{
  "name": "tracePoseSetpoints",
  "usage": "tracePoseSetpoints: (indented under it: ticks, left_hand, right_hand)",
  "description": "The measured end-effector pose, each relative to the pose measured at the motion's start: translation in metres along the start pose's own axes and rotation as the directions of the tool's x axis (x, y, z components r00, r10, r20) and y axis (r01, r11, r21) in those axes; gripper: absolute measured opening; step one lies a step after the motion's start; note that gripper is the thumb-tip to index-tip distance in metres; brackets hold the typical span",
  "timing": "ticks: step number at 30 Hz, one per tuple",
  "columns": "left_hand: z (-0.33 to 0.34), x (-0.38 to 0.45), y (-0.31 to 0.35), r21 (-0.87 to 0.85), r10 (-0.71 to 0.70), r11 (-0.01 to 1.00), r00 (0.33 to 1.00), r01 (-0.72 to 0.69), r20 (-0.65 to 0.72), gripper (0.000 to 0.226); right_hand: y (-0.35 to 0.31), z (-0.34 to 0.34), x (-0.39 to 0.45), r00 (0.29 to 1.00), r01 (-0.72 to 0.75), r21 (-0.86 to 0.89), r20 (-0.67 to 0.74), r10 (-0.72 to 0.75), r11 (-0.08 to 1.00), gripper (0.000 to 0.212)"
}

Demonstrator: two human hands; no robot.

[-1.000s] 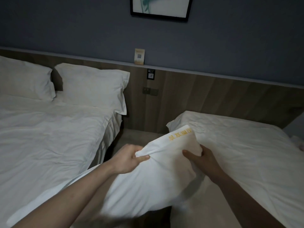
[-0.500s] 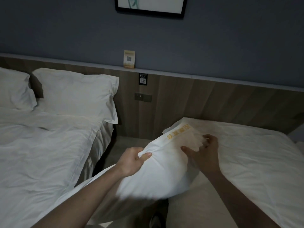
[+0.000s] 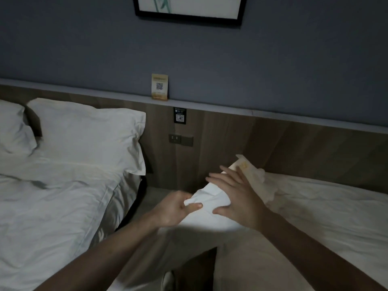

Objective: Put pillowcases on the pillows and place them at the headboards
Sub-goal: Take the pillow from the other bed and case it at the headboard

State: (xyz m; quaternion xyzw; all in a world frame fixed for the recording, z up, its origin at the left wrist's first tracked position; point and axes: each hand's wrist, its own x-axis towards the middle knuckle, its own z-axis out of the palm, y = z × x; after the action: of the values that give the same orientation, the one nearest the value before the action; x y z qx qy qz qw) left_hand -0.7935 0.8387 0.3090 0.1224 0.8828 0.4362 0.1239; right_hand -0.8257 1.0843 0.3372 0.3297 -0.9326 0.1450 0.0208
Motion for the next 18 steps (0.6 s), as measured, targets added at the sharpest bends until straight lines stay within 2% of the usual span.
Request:
tracePoseSetpoints:
  ticks: [2, 7, 10, 13, 14, 16, 18]
  left_hand:
    - [-0.009, 0.023, -0.004, 0.052, 0.040, 0.998, 0.999, -0.041, 0.030, 0.052]
    - [-0.022, 0.077, -0.021, 0.019, 0.066, 0.998, 0.995, -0.068, 0.068, 0.050]
    - [-0.025, 0.104, -0.026, 0.009, 0.050, 0.999, 0.993, -0.051, 0.106, 0.046]
    - [-0.028, 0.126, -0.043, 0.069, -0.031, 0.997, 0.984, 0.019, 0.177, 0.066]
    - [-0.028, 0.132, -0.055, 0.109, -0.045, 0.994, 0.980, 0.024, 0.193, 0.063]
    - [-0.029, 0.142, -0.080, 0.126, -0.078, 0.990, 0.981, 0.056, 0.176, 0.041]
    - [-0.033, 0.154, -0.107, 0.088, -0.121, 0.990, 0.985, 0.110, 0.123, 0.048]
  right_hand:
    - [0.013, 0.002, 0.026, 0.997, 0.037, -0.067, 0.074, -0.032, 0.997, 0.061]
    - [0.040, -0.008, 0.068, 0.986, -0.089, -0.008, 0.144, 0.089, 0.996, 0.028]
    - [0.055, -0.004, 0.073, 0.982, -0.141, 0.050, 0.137, 0.133, 0.989, 0.029]
    - [0.079, 0.002, 0.075, 0.970, -0.231, 0.202, 0.118, 0.211, 0.952, 0.028]
    - [0.089, 0.003, 0.075, 0.966, -0.253, 0.233, 0.107, 0.234, 0.939, 0.029]
    - [0.113, 0.004, 0.076, 0.956, -0.293, 0.269, 0.092, 0.279, 0.917, 0.032]
    - [0.141, 0.006, 0.076, 0.936, -0.353, 0.265, 0.089, 0.342, 0.897, 0.025]
